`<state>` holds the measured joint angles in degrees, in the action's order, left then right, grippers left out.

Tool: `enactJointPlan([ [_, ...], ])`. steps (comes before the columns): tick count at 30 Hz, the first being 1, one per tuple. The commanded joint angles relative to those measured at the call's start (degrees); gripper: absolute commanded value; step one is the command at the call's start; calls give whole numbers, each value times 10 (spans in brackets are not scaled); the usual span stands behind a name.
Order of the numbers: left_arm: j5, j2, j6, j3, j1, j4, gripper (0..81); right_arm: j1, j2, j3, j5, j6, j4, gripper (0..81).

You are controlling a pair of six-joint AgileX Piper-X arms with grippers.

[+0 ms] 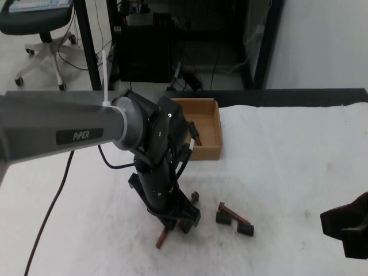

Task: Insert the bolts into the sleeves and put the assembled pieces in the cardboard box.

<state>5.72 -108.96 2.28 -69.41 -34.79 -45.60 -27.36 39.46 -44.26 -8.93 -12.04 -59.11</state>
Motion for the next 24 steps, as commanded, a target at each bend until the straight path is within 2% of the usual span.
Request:
enactJointPlan([
  [1, -9, -1, -7, -2, -2, -4, 2, 1, -5, 1, -4, 5, 2, 8],
  [8, -9, 13, -32, -2, -2, -39, 2, 1, -5, 1, -4, 10, 2, 8],
  [12, -33, 64, -64, -2, -2, -49, 2, 1, 4, 1, -4, 78, 8, 8],
  [17, -65, 177, -74, -1, -1, -21, 2, -1, 57, 1, -8, 97, 74, 8],
  [22, -65, 302, -42, 24, -1, 41, 2, -1, 158, 0, -81, 140, 143, 8],
  [24, -65, 358, -23, 47, -1, 70, 2, -1, 204, 0, -81, 172, 160, 8],
])
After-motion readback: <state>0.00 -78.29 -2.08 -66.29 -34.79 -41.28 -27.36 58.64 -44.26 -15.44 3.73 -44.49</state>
